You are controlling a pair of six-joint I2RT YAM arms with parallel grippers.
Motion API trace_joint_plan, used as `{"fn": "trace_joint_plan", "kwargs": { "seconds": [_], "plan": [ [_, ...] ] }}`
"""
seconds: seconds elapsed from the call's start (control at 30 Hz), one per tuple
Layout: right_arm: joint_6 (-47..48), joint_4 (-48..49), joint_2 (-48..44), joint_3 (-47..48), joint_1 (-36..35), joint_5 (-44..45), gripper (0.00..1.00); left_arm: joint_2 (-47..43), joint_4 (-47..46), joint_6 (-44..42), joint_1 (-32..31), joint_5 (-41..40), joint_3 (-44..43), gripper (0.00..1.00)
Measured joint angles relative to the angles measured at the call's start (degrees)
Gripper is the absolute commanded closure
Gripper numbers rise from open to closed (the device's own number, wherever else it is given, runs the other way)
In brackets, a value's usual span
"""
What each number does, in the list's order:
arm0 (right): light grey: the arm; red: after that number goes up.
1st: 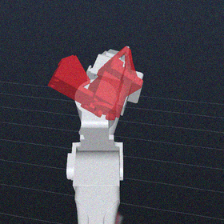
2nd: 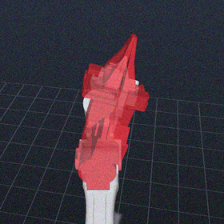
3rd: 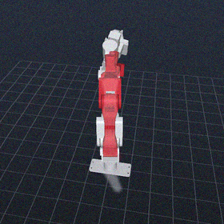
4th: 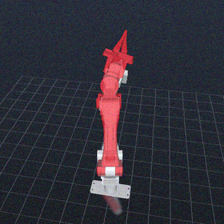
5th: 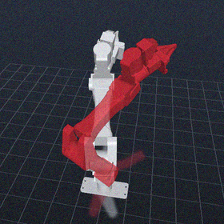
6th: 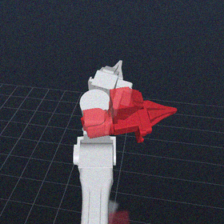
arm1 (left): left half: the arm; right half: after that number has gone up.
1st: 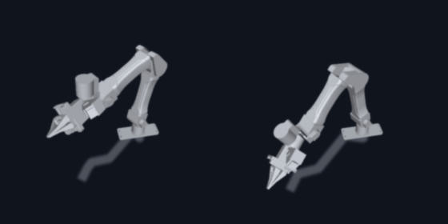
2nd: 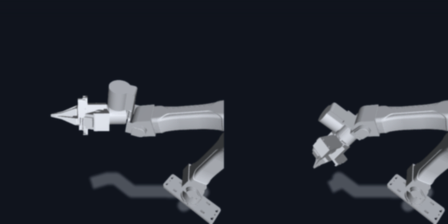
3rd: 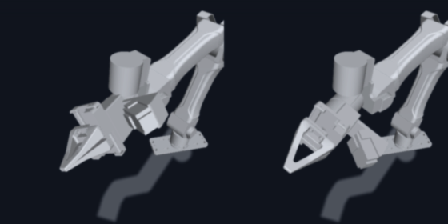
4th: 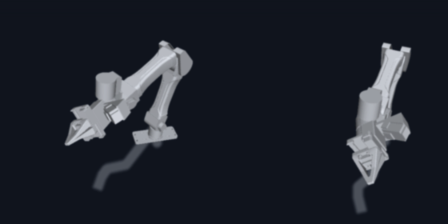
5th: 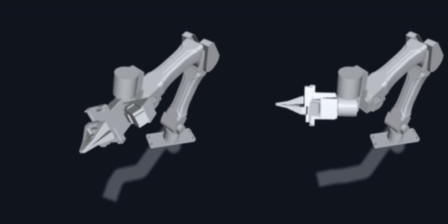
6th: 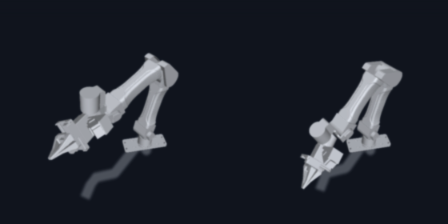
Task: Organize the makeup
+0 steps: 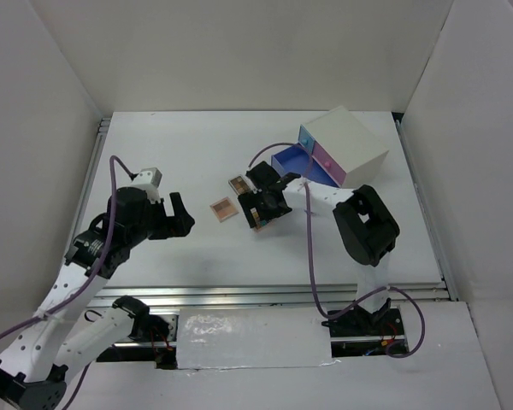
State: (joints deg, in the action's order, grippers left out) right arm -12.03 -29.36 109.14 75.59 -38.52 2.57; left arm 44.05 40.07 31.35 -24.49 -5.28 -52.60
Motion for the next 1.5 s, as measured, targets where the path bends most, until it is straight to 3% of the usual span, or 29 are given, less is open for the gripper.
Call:
{"fn": "trace_joint_plan", "kwargs": {
  "seconds": [0.23,0.33,0.37,0.43,0.57,0.83,1.07,1.37,1.47,1.5],
  "plan": [
    [0.13,-0.17,2.8,0.37,-1.95,0.13,0.03,2.1,-1.18,-2.69,5.14,4.74,0.96,0.0],
    [0.17,-0.87,3.85,1.7,-1.95,0.61,0.15,0.17,-1.29,-2.8,5.22,5.57,1.27,0.01],
    [0.17,-1.64,4.5,2.56,-1.99,1.16,0.28,-0.52,-1.42,-2.84,5.25,5.77,1.27,0.01],
    [0.48,-2.93,5.68,4.33,-2.19,2.01,0.44,-1.62,-1.7,-2.89,5.25,6.19,1.27,0.01],
    [0.35,-3.06,6.43,5.44,-2.64,3.02,0.58,-2.21,-2.05,-2.93,5.29,6.99,1.27,0.0],
    [1.03,-5.35,-0.2,3.69,-5.4,3.48,0.57,-2.25,-2.12,-2.93,5.73,7.54,1.29,0.01],
    [9.2,-6.64,-12.5,6.82,-1.86,13.46,0.54,-4.07,-2.75,-2.89,5.88,8.17,2.19,0.01],
    [17.9,-6.01,-3.82,11.08,9.73,26.4,0.53,-6.32,-3.39,-2.86,5.88,9.53,2.6,0.01],
    [18.62,-5.97,-2.25,11.1,12.15,28.57,0.47,-6.21,-3.67,-2.86,5.88,10.14,2.8,0.01],
    [18.84,-5.88,-2.16,11.1,12.57,29.14,0.33,-6.01,-3.74,-2.86,5.88,10.27,2.8,0.01]
  ]
}}
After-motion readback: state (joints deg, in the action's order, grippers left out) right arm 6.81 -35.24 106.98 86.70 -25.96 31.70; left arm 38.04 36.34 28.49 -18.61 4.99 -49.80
